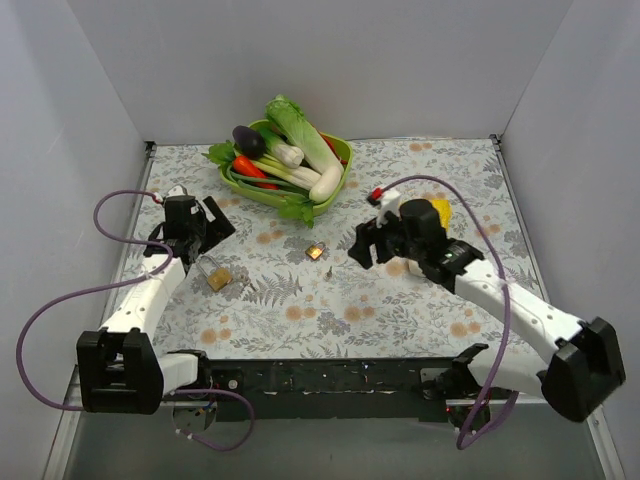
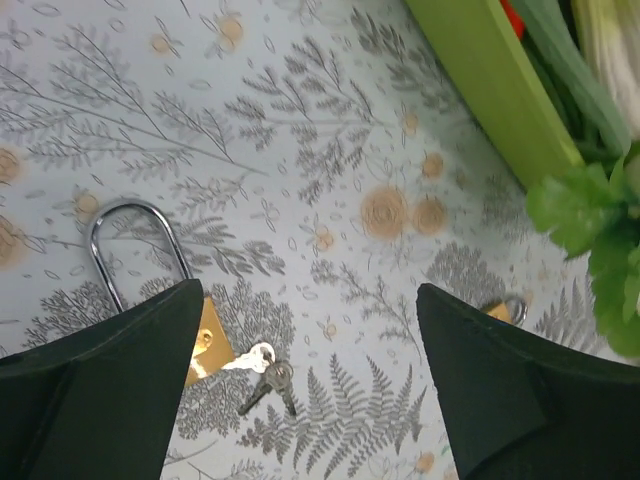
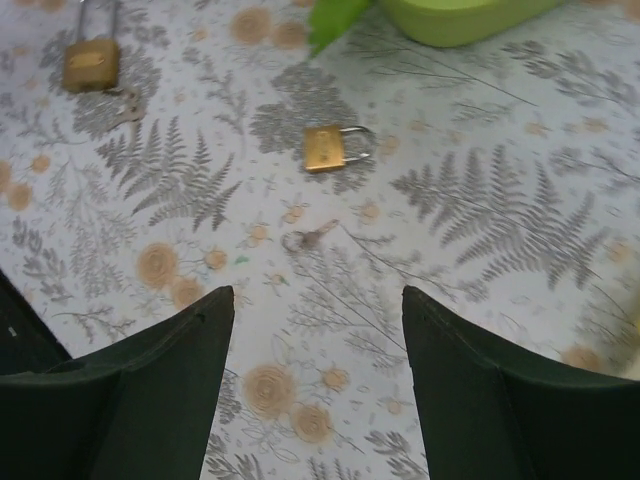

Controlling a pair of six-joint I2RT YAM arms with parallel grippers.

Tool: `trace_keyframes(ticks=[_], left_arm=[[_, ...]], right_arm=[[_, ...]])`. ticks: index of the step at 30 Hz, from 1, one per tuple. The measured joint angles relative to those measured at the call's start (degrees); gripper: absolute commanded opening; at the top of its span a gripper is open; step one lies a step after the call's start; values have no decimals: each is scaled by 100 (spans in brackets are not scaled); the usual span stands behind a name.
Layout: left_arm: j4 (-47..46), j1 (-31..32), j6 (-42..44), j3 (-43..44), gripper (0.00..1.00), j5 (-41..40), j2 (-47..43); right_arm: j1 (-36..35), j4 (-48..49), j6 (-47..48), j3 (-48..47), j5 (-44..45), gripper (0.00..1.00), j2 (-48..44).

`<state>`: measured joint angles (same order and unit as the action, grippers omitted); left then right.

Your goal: Unlock with the key

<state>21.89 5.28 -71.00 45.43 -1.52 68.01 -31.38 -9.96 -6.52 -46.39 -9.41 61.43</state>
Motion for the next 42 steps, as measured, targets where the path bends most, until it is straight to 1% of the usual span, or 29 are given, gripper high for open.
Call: trace_keyframes(ticks=[2, 3, 7, 10, 13, 18, 27, 38, 42], left_arm=[[-138, -284, 28, 55, 94, -57, 31], [-168, -365, 55, 85, 98, -83, 31], [-306, -597, 260, 160, 98, -271, -90], [-365, -719, 374, 166, 98, -455, -372], [-426, -737, 444, 166, 98, -675, -728], [-439, -734, 503, 166, 98, -1163, -1196], [-433, -737, 501, 164, 98, -1248, -1220], [-433, -737, 501, 164, 98, -1191, -1220], [-433, -737, 501, 164, 98, -1150, -1220]], right_arm=[[-734, 201, -28, -304, 83, 72, 610], [-1005, 232, -28, -501, 133, 72, 929], [-1985, 459, 20, -1705, 354, 70, 2433], [-2393, 608, 50, -2549, 428, 66, 3453], [-2629, 649, 70, -3456, 527, 65, 4474], [-2833, 699, 63, -4363, 809, 63, 5624], [-3134, 717, 83, -4957, 1320, 58, 6610], [-3355, 763, 76, -5060, 1469, 53, 6819], [-3364, 807, 70, -5066, 1493, 49, 6846]])
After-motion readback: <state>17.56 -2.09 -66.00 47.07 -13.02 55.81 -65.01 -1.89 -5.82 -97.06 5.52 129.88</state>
